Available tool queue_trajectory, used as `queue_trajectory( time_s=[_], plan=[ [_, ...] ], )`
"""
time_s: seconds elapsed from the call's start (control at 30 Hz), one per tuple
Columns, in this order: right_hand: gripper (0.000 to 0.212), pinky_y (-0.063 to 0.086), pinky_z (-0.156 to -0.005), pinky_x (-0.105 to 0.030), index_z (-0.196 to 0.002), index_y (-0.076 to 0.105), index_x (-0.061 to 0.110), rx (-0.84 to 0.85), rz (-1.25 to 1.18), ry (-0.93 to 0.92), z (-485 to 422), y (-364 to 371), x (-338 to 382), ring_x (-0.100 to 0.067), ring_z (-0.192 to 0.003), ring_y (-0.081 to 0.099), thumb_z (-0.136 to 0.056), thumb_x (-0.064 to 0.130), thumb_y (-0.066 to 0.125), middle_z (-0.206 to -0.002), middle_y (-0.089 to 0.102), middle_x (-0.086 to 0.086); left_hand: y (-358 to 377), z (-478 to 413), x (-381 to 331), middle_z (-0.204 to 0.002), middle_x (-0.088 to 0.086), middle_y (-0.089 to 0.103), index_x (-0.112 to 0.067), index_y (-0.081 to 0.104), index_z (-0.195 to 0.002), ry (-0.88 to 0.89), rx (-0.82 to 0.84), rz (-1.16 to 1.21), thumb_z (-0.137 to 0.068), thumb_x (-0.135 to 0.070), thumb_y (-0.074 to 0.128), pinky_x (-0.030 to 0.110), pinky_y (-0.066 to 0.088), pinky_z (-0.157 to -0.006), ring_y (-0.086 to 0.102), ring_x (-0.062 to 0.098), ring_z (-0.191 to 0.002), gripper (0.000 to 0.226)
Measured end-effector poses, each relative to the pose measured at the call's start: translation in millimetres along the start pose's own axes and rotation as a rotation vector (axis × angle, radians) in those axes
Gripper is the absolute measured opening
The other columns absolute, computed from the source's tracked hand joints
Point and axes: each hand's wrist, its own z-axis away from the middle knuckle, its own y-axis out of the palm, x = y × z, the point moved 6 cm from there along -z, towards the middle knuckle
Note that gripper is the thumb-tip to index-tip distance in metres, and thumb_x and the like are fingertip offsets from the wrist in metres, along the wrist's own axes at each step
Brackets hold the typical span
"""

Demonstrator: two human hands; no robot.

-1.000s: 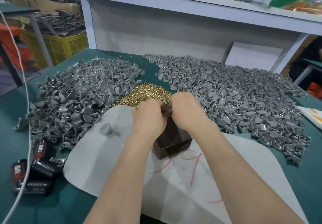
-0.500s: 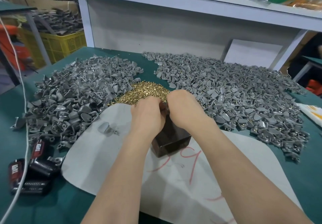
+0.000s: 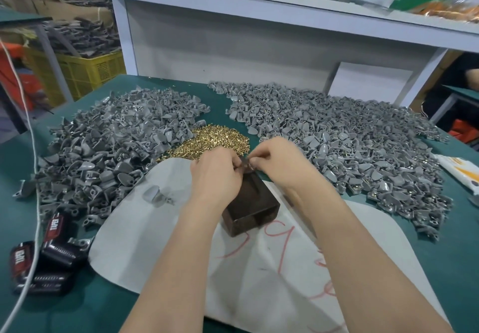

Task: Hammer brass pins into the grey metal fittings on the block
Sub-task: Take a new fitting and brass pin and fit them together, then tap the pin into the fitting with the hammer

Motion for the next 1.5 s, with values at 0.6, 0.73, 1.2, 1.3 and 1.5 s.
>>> queue_trajectory(
  time_s=[0.6, 0.73, 1.2, 1.3, 1.5],
  plan=[
    [0.013, 0.046, -0.084, -0.036, -0.091, 0.069, 0.014, -0.211, -0.047, 0.051, 9, 14, -1, -0.021, -0.092, 0.056, -0.09, 0.019, 0.058, -0.097, 0.062, -0.006, -1, 0, 0, -0.102, 0.0, 0.067, -0.022, 0.071, -0.094, -0.009, 0.004, -0.011, -0.09, -0.023, 0.06, 0.042, 0.046, -0.092, 0.058, 0.025, -0.104, 0.012],
    [0.008, 0.042, -0.08, -0.032, -0.086, 0.066, 0.012, -0.266, -0.104, 0.048, 13, 17, -2, -0.021, -0.086, 0.054, -0.088, 0.015, 0.059, -0.091, 0.058, -0.004, -2, 1, -1, -0.1, 0.0, 0.067, -0.021, 0.071, -0.092, -0.011, -0.004, -0.006, -0.089, -0.02, 0.059, 0.042, 0.046, -0.091, 0.058, 0.025, -0.102, 0.012],
    [0.01, 0.039, -0.079, -0.029, -0.089, 0.064, 0.011, -0.184, -0.057, 0.057, 9, 15, 1, -0.023, -0.095, 0.053, -0.09, 0.015, 0.055, -0.099, 0.057, -0.006, -2, 1, -3, -0.092, 0.005, 0.068, -0.017, 0.071, -0.085, 0.015, -0.014, -0.003, -0.088, -0.017, 0.06, 0.042, 0.049, -0.085, 0.06, 0.03, -0.095, 0.011],
    [0.011, 0.042, -0.08, -0.03, -0.09, 0.065, 0.011, -0.194, -0.055, 0.06, 10, 15, 1, -0.023, -0.094, 0.054, -0.09, 0.017, 0.055, -0.099, 0.058, -0.006, -2, 1, -2, -0.093, 0.004, 0.068, -0.018, 0.071, -0.086, 0.013, -0.011, -0.008, -0.088, -0.017, 0.06, 0.042, 0.049, -0.086, 0.06, 0.028, -0.095, 0.012],
    [0.018, 0.039, -0.084, -0.02, -0.107, 0.066, 0.017, -0.231, -0.179, 0.119, 18, 0, -18, -0.016, -0.098, 0.058, -0.093, 0.02, 0.056, -0.106, 0.066, 0.001, -1, -1, 1, -0.094, -0.001, 0.067, -0.022, 0.07, -0.086, 0.008, -0.011, -0.015, -0.089, -0.022, 0.061, 0.041, 0.049, -0.086, 0.06, 0.024, -0.096, 0.009]
  ],
)
